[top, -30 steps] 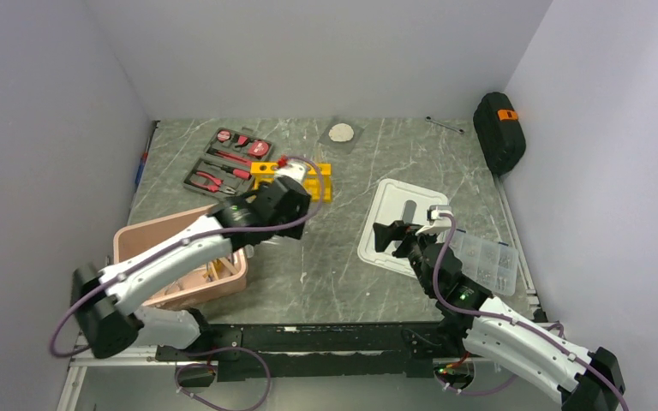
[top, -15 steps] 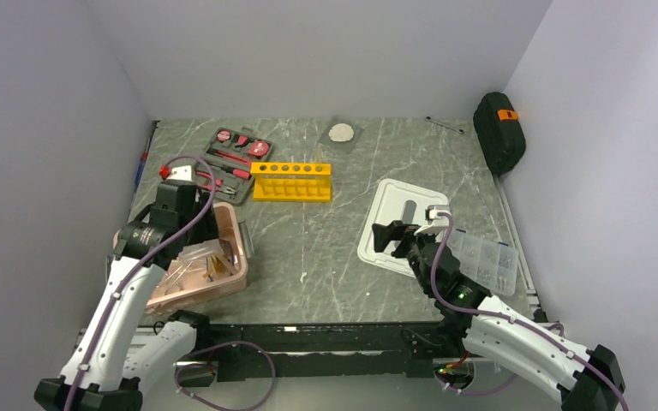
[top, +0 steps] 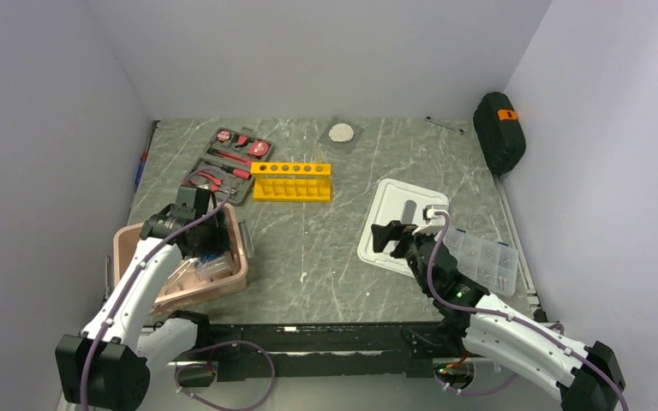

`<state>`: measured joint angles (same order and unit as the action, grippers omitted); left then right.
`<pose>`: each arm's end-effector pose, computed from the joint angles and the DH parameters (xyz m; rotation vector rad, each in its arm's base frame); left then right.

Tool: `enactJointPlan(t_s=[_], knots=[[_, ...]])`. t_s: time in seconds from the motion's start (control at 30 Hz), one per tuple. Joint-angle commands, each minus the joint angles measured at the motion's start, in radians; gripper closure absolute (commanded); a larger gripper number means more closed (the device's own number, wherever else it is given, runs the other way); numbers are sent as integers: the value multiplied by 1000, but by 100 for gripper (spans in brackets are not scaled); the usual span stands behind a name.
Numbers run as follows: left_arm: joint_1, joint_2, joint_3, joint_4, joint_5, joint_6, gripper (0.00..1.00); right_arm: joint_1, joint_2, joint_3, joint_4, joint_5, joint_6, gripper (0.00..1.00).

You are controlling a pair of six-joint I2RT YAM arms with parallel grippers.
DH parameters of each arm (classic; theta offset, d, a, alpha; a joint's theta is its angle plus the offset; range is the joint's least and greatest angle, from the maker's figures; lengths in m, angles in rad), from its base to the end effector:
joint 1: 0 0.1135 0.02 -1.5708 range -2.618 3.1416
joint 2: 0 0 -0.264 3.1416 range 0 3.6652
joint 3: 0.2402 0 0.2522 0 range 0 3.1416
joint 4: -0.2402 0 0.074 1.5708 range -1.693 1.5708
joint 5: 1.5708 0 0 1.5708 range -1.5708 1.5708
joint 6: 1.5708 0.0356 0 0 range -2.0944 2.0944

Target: Organize the chemistry lab equipment

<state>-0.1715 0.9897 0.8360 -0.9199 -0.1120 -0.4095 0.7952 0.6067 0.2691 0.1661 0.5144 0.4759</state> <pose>0.1766 -0.0265 0.2598 -0.3499 2.6105 -0.0500 0.1228 0.1002 0.2216 0.1015 1.7419 0.4906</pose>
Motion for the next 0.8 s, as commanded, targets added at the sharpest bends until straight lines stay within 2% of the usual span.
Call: enactJointPlan(t_s=[0.0,0.13,0.4,0.6,0.77], knots=[[4,27,-9,87,-1,-6,44,-2,8,13,49,1,2,0],[4,59,-21,107,7,-1,38,-1,13,14,50,3,0,0],[4,60,-10,92,-19,9,19,-2,10,15,49,5,-3,0],[4,40,17,64,-33,14,13,-2,21,15,51,3,1,0],[3,-18,78,5,-77,15,13,-2,30,18,62,-5,4,0]])
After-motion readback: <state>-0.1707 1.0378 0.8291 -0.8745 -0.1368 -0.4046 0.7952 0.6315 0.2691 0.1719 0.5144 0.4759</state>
